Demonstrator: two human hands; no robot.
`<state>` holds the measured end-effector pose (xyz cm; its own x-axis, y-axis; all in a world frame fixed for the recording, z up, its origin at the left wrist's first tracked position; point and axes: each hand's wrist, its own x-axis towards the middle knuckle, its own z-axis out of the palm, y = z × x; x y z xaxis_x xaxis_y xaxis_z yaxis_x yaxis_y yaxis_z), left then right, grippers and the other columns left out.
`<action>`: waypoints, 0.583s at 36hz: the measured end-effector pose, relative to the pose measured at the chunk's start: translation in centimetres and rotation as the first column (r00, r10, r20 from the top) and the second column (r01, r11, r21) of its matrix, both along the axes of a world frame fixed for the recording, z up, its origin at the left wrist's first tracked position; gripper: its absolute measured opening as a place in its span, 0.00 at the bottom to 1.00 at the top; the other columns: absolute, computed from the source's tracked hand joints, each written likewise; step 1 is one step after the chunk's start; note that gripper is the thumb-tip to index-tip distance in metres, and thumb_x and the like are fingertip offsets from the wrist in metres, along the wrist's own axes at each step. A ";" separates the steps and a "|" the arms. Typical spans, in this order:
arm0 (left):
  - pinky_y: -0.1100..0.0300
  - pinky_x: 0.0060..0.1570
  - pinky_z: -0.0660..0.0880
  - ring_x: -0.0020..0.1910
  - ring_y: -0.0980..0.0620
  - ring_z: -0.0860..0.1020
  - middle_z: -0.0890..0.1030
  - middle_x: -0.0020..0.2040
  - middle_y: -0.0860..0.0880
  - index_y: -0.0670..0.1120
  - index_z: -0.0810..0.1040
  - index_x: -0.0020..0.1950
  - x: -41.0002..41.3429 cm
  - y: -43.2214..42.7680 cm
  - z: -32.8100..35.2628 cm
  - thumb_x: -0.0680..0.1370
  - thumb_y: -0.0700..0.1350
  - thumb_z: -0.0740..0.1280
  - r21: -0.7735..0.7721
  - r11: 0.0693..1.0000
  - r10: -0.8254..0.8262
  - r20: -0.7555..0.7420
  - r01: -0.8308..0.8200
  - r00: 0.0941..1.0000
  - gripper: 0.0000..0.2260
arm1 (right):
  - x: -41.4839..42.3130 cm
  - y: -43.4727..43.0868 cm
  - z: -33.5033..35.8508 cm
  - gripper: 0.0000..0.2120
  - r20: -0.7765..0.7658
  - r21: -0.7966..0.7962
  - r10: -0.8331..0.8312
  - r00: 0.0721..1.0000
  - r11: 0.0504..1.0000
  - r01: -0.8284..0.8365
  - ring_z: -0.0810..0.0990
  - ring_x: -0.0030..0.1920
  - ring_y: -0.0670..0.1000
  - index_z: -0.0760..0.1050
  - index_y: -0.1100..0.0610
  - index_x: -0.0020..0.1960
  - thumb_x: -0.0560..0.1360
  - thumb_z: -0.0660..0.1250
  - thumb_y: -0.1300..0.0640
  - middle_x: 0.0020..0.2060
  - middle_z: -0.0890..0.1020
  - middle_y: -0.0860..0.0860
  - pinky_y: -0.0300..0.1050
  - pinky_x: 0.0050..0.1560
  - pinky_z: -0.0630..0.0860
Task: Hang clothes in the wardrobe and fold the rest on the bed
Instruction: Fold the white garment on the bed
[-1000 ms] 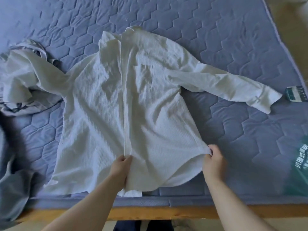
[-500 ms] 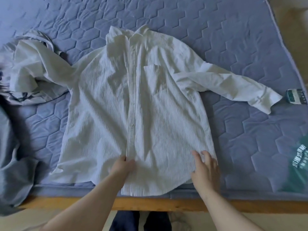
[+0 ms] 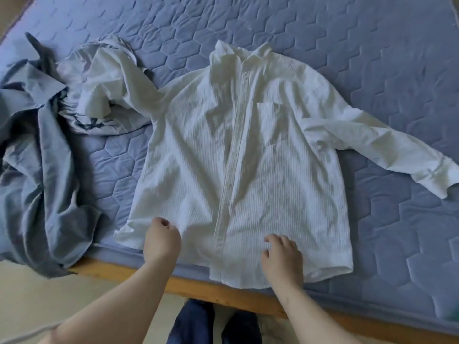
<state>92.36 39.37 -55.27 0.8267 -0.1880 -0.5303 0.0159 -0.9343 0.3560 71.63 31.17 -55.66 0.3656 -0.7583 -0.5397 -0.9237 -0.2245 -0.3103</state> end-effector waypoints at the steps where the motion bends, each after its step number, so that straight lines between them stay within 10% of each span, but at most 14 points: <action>1: 0.52 0.39 0.71 0.38 0.47 0.73 0.76 0.52 0.43 0.42 0.70 0.60 0.7 0.7 0.7 0.79 0.38 0.55 0.013 1.000 0.015 0.054 -0.015 0.998 0.12 | 1.3 0.7 0.1 0.16 0.031 0.016 0.027 0.999 0.999 -0.028 0.69 0.62 0.47 0.69 0.50 0.67 0.80 0.55 0.56 0.62 0.73 0.45 0.38 0.59 0.67; 7: 0.48 0.63 0.65 0.69 0.44 0.61 0.60 0.73 0.49 0.51 0.63 0.72 7.1 6.5 0.3 0.74 0.36 0.61 0.181 0.939 -0.321 0.153 0.293 0.935 0.27 | 8.2 4.8 0.7 0.16 0.186 0.152 0.140 0.973 0.974 -0.169 0.69 0.62 0.49 0.69 0.52 0.66 0.80 0.55 0.58 0.60 0.74 0.47 0.41 0.61 0.67; 17: 0.61 0.40 0.70 0.41 0.55 0.74 0.76 0.42 0.55 0.54 0.68 0.53 13.1 9.1 -2.1 0.74 0.46 0.70 -0.058 0.896 -0.442 -0.009 0.441 0.897 0.13 | 13.8 8.2 -0.5 0.17 0.147 0.183 0.259 0.955 0.941 -0.283 0.68 0.62 0.48 0.65 0.50 0.67 0.78 0.58 0.56 0.62 0.71 0.46 0.40 0.62 0.66; 21: 0.60 0.40 0.69 0.43 0.51 0.75 0.75 0.44 0.54 0.48 0.74 0.54 14.3 9.6 -2.6 0.75 0.45 0.68 0.064 0.705 -0.709 0.037 0.706 0.705 0.10 | 15.4 8.4 -0.5 0.22 0.099 0.145 0.340 0.935 0.925 -0.351 0.66 0.65 0.50 0.60 0.49 0.70 0.78 0.60 0.52 0.65 0.67 0.47 0.41 0.64 0.64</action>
<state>106.65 48.94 -57.90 0.4878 -0.7086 -0.5098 -0.6738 -0.6769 0.2962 87.00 39.54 -56.12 0.6310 -0.4855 -0.6051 -0.7721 -0.4686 -0.4292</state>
